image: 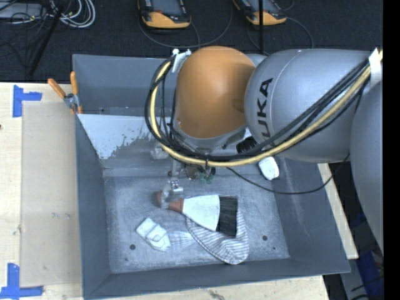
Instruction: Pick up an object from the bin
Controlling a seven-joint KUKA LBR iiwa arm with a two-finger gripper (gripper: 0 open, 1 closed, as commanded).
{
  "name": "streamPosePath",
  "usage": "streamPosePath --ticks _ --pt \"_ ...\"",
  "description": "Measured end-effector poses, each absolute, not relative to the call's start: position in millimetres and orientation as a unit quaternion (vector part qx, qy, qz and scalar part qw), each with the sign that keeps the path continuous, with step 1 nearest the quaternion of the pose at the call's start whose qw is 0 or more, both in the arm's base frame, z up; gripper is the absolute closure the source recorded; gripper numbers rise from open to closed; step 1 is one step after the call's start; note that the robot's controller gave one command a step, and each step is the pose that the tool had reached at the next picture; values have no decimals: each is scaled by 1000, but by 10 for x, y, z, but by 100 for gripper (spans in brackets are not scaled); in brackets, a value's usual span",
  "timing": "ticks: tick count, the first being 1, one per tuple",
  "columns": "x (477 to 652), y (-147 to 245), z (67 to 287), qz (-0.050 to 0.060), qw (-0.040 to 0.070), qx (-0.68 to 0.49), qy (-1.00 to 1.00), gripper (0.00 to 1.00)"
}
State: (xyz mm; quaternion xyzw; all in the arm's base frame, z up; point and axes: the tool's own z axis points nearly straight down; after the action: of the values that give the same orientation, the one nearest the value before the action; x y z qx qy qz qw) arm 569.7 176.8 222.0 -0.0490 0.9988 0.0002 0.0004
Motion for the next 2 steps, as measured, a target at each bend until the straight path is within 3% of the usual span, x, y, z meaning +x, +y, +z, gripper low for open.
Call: streamPosePath --ticks 1,2 --pt "5697 1767 2220 0 0 -49 999 0" --pt "5739 1388 1817 2 4 -42 999 0"
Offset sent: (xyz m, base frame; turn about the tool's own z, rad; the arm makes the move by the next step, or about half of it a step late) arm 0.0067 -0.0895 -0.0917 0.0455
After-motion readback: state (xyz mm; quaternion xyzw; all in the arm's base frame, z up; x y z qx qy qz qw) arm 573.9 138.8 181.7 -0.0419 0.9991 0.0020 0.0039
